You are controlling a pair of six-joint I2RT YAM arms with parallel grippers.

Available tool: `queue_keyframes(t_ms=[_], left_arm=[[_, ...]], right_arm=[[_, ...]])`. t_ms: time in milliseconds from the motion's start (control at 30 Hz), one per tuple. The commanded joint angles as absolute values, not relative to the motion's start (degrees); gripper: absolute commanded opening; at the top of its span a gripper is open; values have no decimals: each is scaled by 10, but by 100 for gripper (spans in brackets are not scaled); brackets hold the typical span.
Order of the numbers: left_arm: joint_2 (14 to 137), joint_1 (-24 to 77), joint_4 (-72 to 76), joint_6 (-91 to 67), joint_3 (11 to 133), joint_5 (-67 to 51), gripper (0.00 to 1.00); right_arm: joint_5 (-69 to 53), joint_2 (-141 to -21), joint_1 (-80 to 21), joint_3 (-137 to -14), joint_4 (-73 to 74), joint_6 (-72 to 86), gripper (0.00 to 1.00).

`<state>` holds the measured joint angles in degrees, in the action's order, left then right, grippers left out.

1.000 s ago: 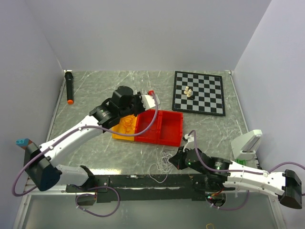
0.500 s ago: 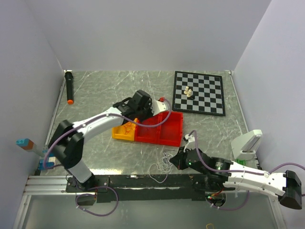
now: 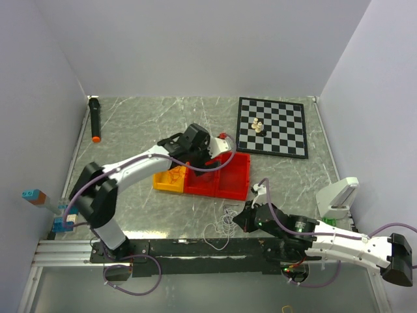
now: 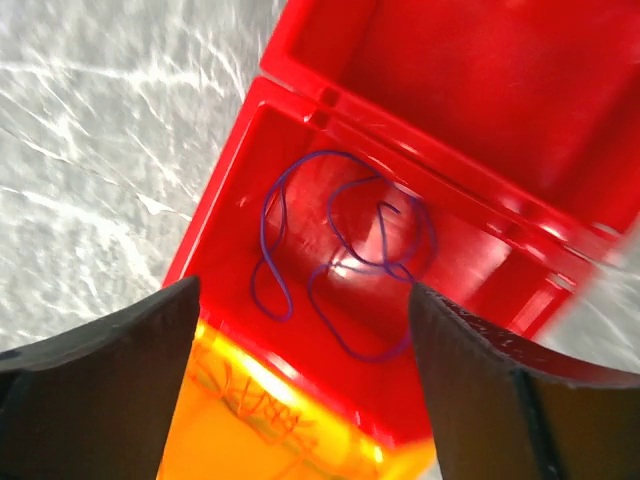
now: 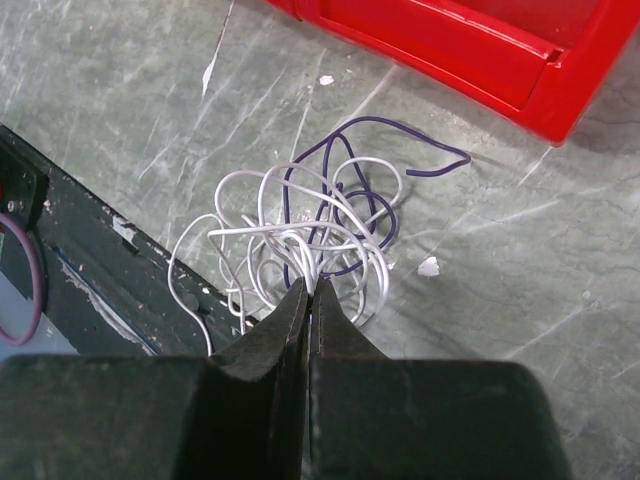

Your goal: Untangle the cables

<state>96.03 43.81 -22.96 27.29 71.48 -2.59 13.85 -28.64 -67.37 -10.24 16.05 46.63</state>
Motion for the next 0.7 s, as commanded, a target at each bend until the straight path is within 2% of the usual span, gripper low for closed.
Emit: queue_keyframes(t_ms=[0,133,267,467,667], left_arm=[[842,440,-268,271,729,-122,91],[753,451,-291,306,680,-237,96],[722,494,-332,331,636,-312,92],[718,527,-296,401,549,-312,86],[753,533,-221,412,532,-289,79]], right_arm=[[136,-294,-678,-128,153,463,0],[129,-298,-678,-130,136,452,0],[129,-301,-678,-137,122,441,0],[164,-268,-679,-167,196,449,0],[178,-154,-679,-174,318,514,0]])
